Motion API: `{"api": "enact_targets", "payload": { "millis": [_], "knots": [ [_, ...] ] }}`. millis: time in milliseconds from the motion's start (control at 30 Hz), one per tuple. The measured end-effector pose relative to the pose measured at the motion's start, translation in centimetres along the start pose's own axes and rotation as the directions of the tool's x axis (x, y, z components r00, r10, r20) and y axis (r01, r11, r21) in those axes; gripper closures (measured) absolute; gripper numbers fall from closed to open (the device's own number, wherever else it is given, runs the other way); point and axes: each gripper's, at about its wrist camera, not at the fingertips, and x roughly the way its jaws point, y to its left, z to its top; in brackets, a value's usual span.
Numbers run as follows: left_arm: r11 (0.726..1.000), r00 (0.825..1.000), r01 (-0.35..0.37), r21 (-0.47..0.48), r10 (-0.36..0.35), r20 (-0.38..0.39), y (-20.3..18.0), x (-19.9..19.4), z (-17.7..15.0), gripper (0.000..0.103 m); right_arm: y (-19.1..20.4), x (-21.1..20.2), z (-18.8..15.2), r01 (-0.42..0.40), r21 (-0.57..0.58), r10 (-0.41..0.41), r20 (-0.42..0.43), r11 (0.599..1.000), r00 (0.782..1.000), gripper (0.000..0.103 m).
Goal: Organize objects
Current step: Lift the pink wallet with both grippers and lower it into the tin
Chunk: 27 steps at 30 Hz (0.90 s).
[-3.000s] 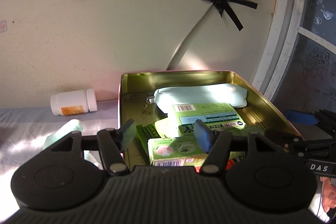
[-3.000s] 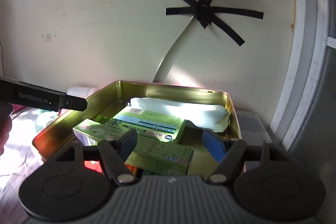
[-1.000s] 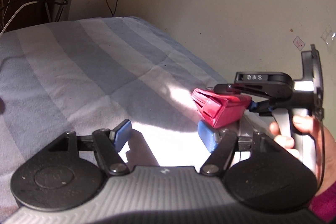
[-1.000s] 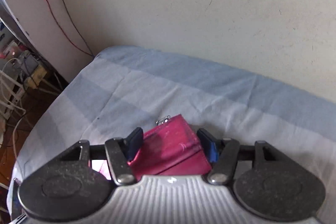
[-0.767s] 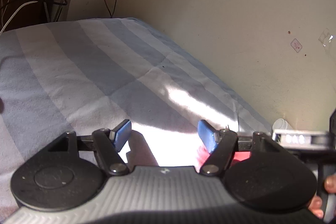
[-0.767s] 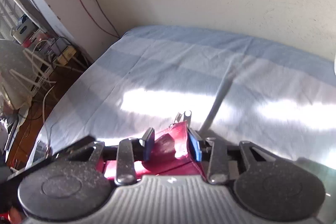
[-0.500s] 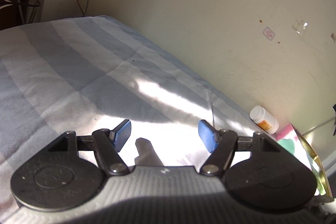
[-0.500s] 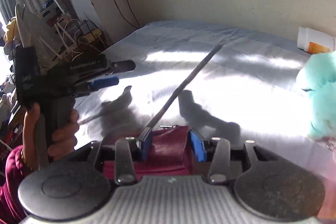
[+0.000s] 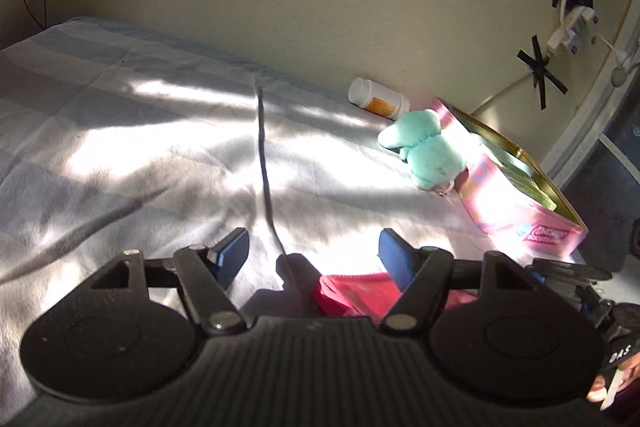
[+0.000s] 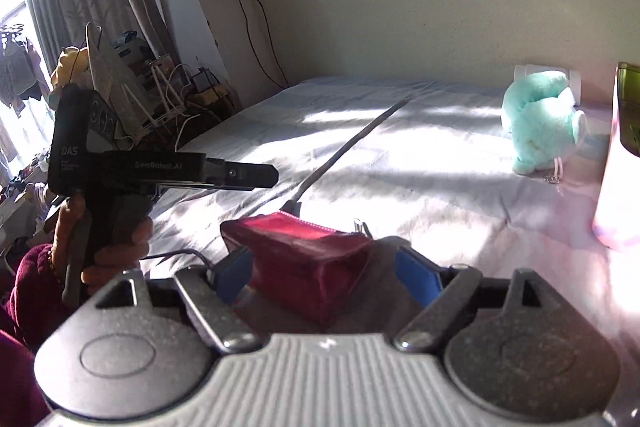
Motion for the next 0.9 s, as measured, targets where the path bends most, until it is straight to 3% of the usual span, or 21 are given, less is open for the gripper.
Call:
{"api": "enact_targets", "payload": {
  "millis": [100,200,300,367,400,433,600,800,900],
  "knots": [
    [0.998,0.998,0.06,0.013,-0.059,-0.019,-0.9,-0.2,-1.0,0.02,0.3,1.3,-1.1,0.027,-0.047,-0.029,-0.048,0.999,0.998,0.021],
    [0.998,0.998,0.054,0.031,-0.052,-0.047,-1.9,1.3,-1.7,0.014,0.4,3.1,-1.0,0.026,-0.072,-0.032,-0.079,0.997,0.996,0.016],
    [0.997,0.995,0.078,-0.009,-0.078,-0.056,-1.7,2.2,-1.8,0.019,1.5,4.4,-0.9,0.039,-0.17,-0.052,-0.072,0.985,0.996,0.011],
    [0.998,0.996,0.063,-0.027,-0.065,-0.066,-2.0,2.4,-1.8,0.023,2.3,4.5,-1.1,0.033,-0.213,-0.047,-0.064,0.977,0.997,0.016],
    [0.999,0.997,0.045,-0.01,-0.046,-0.064,-2.4,2.3,-1.7,0.026,2.6,4.3,-1.2,0.029,-0.228,-0.042,-0.055,0.973,0.998,0.029],
    [1.0,0.998,0.024,0.009,-0.024,-0.065,-2.8,2.3,-1.5,0.027,2.8,3.8,-1.3,0.01,-0.238,-0.022,-0.05,0.971,0.998,0.035],
    [0.996,0.997,0.058,0.067,-0.055,-0.045,-5.8,2.6,0.2,0.028,2.5,0.7,-1.3,0.085,-0.238,-0.074,0.052,0.968,0.996,0.04],
    [0.962,0.985,0.172,0.21,-0.17,-0.026,-13.2,5.4,4.1,0.028,-0.8,-5.5,0.0,0.244,-0.214,-0.203,0.198,0.946,0.959,0.04],
    [0.934,0.97,0.241,0.263,-0.24,-0.036,-17.8,7.9,5.8,0.028,-3.7,-9.0,0.9,0.34,-0.184,-0.291,0.25,0.922,0.924,0.04]
  ]
}}
